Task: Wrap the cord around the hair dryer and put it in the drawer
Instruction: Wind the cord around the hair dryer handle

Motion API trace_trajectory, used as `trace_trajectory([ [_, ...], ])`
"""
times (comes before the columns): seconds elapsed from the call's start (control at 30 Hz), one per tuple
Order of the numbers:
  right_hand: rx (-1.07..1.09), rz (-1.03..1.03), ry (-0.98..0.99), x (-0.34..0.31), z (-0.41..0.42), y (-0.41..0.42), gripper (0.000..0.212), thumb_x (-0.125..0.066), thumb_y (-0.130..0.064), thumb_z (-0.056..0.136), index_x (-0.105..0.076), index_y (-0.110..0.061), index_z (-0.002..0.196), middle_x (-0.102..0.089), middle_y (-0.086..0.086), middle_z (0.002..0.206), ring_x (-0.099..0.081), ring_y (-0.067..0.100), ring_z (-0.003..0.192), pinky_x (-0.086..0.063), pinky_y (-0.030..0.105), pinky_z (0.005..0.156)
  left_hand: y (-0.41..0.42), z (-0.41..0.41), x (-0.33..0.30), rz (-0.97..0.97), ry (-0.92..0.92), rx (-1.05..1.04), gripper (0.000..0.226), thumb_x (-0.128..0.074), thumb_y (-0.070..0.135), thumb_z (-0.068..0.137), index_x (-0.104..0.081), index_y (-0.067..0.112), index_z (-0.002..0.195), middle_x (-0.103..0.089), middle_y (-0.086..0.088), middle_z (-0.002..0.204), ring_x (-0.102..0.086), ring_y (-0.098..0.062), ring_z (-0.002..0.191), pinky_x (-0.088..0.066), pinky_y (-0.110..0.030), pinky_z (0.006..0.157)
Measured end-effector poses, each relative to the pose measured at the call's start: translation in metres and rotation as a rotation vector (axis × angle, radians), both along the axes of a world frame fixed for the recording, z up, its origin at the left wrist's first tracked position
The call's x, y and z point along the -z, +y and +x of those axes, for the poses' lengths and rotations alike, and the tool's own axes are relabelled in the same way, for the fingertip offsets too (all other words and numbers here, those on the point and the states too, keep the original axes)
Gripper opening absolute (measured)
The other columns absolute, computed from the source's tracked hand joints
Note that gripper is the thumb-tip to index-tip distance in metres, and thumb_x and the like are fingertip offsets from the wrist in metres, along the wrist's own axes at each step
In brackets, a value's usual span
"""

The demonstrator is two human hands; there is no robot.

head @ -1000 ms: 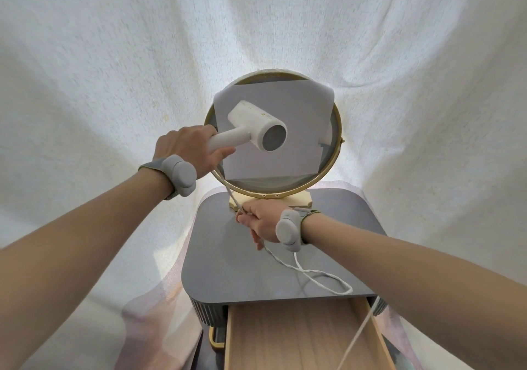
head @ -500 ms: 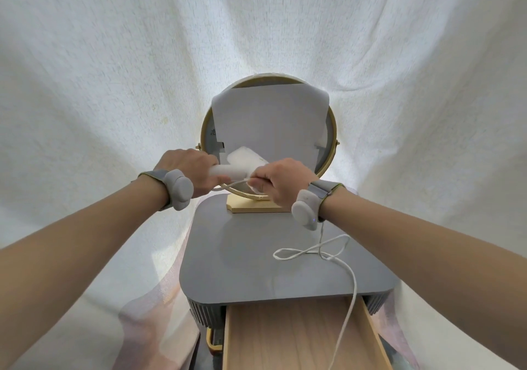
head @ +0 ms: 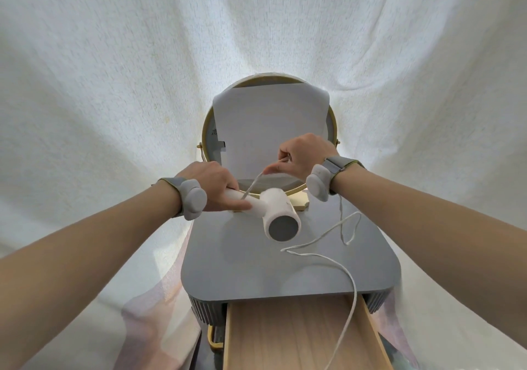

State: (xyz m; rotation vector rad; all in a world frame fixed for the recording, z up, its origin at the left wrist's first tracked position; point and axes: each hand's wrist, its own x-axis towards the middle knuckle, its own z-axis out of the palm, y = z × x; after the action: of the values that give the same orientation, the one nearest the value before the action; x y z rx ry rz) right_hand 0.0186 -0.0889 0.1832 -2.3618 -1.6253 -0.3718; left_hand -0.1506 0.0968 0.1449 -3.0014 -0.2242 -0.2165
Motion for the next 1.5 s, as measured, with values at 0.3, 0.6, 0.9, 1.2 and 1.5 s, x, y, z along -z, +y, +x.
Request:
trace_trajectory([
  [0.3,-0.041,0.022,0.312,0.021,0.038,-0.027,0.03,-0.057,-0.048,0.09,-0.055,-0.028,0.067,-0.056,-0.005,0.062,-0.052,0.013,0.057,-0.041,0.02,0.058,-0.003,-0.018,-0.016,-0.639,-0.02,0.067,0.037,-0.069,0.064,0.079,-0.075,0.035,0.057,-0.063,0.005,0.052,-0.054,-0.013,0.05,-0.049,-0.031,0.048],
  [0.6,0.072,0.031,0.561,0.046,0.046,-0.032,0.028,-0.054,-0.016,0.095,-0.062,-0.016,0.069,-0.061,-0.002,0.062,-0.057,0.016,0.059,-0.051,0.027,0.055,-0.01,-0.022,-0.029,-1.096,-0.157,0.0,0.042,-0.055,0.033,0.1,-0.075,0.003,0.078,-0.07,-0.009,0.063,-0.057,-0.017,0.043,-0.046,-0.024,0.044],
  [0.9,0.001,-0.172,0.337,0.057,0.001,-0.018,0.045,-0.038,-0.05,0.099,-0.065,-0.019,0.081,-0.064,0.003,0.071,-0.06,0.021,0.066,-0.054,0.036,0.068,-0.019,-0.004,-0.029,-1.088,-0.57,-0.147,0.028,-0.044,0.019,0.102,-0.066,0.005,0.094,-0.066,-0.016,0.076,-0.056,-0.02,0.048,-0.048,-0.026,0.04],
  [1.2,-0.095,-0.216,0.144,0.048,-0.046,-0.01,0.039,-0.04,-0.052,0.097,-0.058,-0.023,0.079,-0.057,-0.003,0.065,-0.055,0.022,0.062,-0.052,0.037,0.06,-0.018,0.007,-0.026,-0.927,-0.559,-0.116,0.024,-0.066,0.046,0.093,-0.063,0.024,0.102,-0.064,-0.003,0.079,-0.056,-0.012,0.051,-0.049,-0.026,0.049],
  [1.5,-0.234,-0.048,-0.042,0.018,-0.061,-0.015,0.026,-0.041,-0.041,0.1,-0.06,-0.024,0.093,-0.065,-0.002,0.077,-0.056,0.024,0.065,-0.044,0.031,0.056,-0.006,0.008,-0.014,-0.437,-0.395,-0.202,0.034,-0.067,0.054,0.087,-0.059,0.033,0.113,-0.068,0.007,0.089,-0.063,-0.014,0.074,-0.051,-0.031,0.065],
])
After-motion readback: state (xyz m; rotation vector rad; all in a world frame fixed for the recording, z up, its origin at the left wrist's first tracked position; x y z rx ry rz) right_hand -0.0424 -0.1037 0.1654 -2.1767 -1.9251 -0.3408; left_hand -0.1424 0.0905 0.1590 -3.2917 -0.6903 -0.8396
